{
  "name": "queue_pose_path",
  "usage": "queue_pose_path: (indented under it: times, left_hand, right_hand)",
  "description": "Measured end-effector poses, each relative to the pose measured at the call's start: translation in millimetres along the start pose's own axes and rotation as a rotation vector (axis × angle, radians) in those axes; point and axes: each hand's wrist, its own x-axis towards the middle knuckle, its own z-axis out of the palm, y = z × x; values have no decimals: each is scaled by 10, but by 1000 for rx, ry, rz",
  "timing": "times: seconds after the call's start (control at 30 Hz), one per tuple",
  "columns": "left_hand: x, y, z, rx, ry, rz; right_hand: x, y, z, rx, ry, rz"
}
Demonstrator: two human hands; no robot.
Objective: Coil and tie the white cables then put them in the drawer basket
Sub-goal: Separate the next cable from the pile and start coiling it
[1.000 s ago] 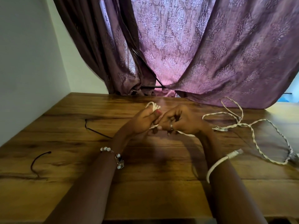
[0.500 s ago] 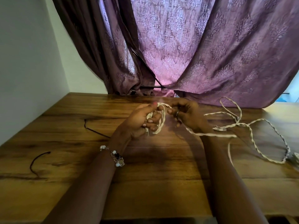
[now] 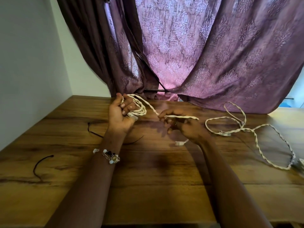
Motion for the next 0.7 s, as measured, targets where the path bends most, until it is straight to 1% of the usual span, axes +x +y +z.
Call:
queue_pose_path:
  times: [0.07,0.13,0.2,0.27,0.33,0.4,0.43,0.47,0.5,0.53,0.57,0.63,0.7]
  left_hand:
    - [-14,10,29,21,85,42]
    - [4,-50,49,98,161,93]
    - [26,-151,65,321,199,139]
    - [2,-276,96,603,152,105]
    - [-33,-389,89,820,122,33]
    - [-80,-451,61,984,94,11]
    - [-106,-469,51,1061,57,19]
    - [-125,-493,39,1120,-19,22]
    - [-143,-516,40,1145,-95,6]
    - [-163,-536,62,1149,-123,-25]
    - [-177,-541,93,1151,-111,-60]
    - [-166,-535,103,1189,-105,-131]
    - [-148,-521,67,1186,-212,-232]
  right_hand:
    - [0,-29,-2,-146,-79,-18]
    - [2,-71,36,-258,-169,-26]
    - [-4,-103,110,-332,-250,-26]
    - [-10,-151,191,-326,-259,8]
    - [-14,-204,239,-294,-245,8]
    - [-8,-238,239,-262,-212,17]
    - [3,-235,220,-247,-189,23]
    - [11,-239,204,-227,-163,32]
    - [18,-229,182,-178,-137,37]
    - [12,-248,172,-109,-104,24]
    - [5,-256,151,-56,-63,-3]
    - [4,-243,87,-64,24,-32]
    - [0,-229,33,-62,103,-58]
